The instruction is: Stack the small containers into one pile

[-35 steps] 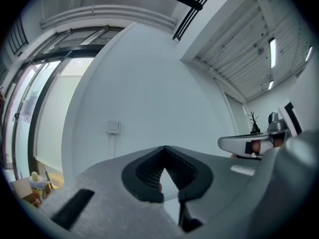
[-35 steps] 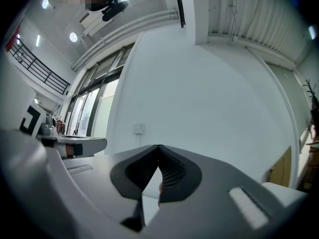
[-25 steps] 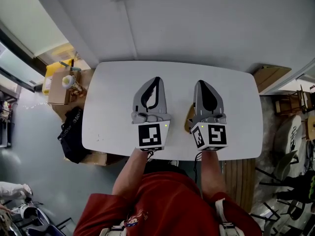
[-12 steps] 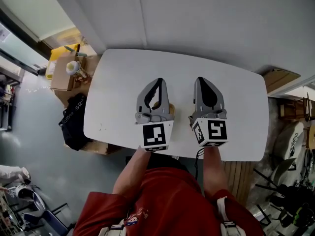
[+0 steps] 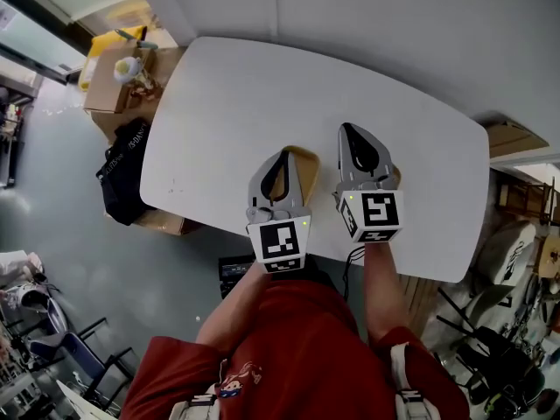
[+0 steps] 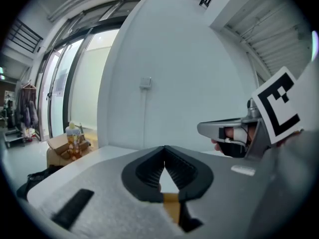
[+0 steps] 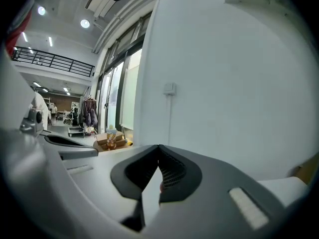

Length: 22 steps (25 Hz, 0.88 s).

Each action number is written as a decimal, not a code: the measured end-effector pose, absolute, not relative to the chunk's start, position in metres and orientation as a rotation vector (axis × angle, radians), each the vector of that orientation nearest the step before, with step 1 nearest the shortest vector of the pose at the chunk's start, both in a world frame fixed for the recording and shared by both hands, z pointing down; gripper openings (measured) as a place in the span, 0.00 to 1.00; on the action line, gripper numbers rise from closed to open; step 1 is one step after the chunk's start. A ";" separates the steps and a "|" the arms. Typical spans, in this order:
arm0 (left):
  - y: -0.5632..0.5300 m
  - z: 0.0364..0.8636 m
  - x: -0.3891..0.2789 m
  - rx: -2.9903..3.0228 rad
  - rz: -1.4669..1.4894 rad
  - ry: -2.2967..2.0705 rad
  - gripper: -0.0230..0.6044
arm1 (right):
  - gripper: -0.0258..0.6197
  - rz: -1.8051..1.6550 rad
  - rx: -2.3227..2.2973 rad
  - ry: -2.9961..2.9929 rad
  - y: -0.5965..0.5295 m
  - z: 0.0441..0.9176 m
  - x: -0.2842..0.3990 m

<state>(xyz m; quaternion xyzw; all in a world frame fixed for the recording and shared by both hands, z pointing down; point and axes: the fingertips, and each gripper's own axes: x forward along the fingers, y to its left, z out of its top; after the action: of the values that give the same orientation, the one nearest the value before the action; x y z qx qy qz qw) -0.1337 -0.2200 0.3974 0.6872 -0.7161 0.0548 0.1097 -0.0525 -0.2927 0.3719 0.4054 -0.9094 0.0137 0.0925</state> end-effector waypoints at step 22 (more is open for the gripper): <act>-0.134 0.544 -0.141 1.428 0.196 -1.939 0.36 | 0.17 0.032 0.525 -2.373 -0.280 0.540 -0.109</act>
<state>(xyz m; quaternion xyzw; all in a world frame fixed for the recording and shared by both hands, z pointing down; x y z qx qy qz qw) -0.1414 -0.1338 0.5440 0.5527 -0.7502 0.0760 0.3549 -0.1085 -0.2805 0.5397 0.2023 -0.9153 0.0124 0.3480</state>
